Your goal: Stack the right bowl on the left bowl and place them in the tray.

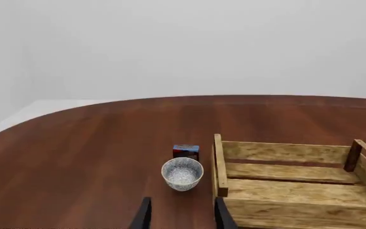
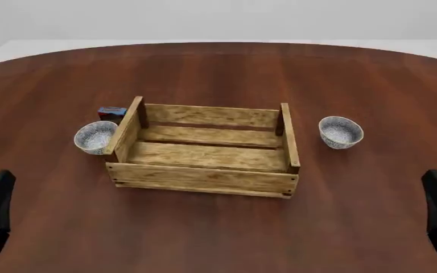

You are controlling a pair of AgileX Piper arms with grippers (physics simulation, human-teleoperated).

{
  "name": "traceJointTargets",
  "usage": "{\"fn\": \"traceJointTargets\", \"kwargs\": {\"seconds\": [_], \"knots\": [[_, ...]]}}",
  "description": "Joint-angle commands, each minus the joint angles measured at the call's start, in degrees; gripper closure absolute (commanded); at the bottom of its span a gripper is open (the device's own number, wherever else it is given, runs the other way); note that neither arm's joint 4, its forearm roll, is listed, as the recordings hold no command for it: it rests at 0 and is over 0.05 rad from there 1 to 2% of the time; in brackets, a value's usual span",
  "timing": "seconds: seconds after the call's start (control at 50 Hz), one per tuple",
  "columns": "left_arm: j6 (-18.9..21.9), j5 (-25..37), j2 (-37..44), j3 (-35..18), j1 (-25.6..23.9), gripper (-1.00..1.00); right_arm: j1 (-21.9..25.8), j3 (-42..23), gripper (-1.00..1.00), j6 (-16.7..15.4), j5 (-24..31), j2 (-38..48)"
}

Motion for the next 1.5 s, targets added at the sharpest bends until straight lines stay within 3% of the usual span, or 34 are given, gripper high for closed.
{"fn": "traceJointTargets", "kwargs": {"seconds": [0.02,0.12,0.14,0.28,0.34,0.4,0.5,0.52,0.56,0.78,0.82,0.84,0.88,1.04,1.22,1.32,1.5], "knots": [[-0.4,-0.2,0.5,0.2,-0.1,-1.00,-1.3,0.1,-1.00,-1.5,-1.9,3.0],[-0.8,-0.6,1.2,0.3,0.0,-1.00,-1.3,-0.9,-1.00,-2.1,-2.3,5.0],[-0.8,-0.4,1.0,0.3,0.0,-1.00,1.1,-1.1,-1.00,-1.0,-1.9,5.3],[-1.0,-0.7,1.3,0.3,-0.3,-1.00,-0.1,-4.9,-1.00,-1.2,-1.5,9.9],[-1.2,-0.9,1.6,0.3,-0.5,-1.00,-2.0,-6.4,-1.00,-0.4,-2.9,15.7],[-1.3,-0.8,1.4,0.3,-0.6,-1.00,-0.8,-8.5,-1.00,-1.7,-0.9,15.2],[-1.5,-0.5,1.1,0.3,-0.9,-1.00,-0.8,-12.0,-1.00,-2.6,-0.7,22.0],[-1.5,-0.4,1.0,0.3,-1.0,-1.00,1.2,-12.7,-1.00,-2.0,-0.1,21.9],[-1.6,-0.3,0.9,0.3,-1.0,-1.00,-0.2,-14.0,-1.00,-4.3,0.5,23.4],[-1.3,0.1,0.5,0.3,-1.1,-1.00,1.4,-22.8,-1.00,-3.4,5.6,30.9],[-1.2,0.2,0.6,0.3,-1.1,-1.00,-0.2,-24.8,-1.00,-3.7,6.6,33.5],[-1.2,0.3,0.4,0.3,-1.1,-1.00,1.4,-25.4,-1.00,-3.0,7.1,33.1],[-0.8,0.3,0.3,0.3,-0.9,-1.00,1.0,-27.0,-1.00,-4.8,7.9,34.1],[-1.2,-0.1,0.7,0.2,-1.1,-1.00,-0.4,-32.4,-1.00,-7.0,9.9,43.2],[-1.3,-0.3,0.7,0.2,-0.8,-1.00,-0.4,-37.9,-1.00,-5.7,13.3,51.8],[-1.0,-0.1,0.7,0.1,-0.4,-1.00,-1.4,-40.1,-1.00,-7.0,14.0,54.8],[-1.5,0.2,0.8,0.1,-0.3,-1.00,-0.8,-43.9,-1.00,-6.5,14.7,59.9]]}}
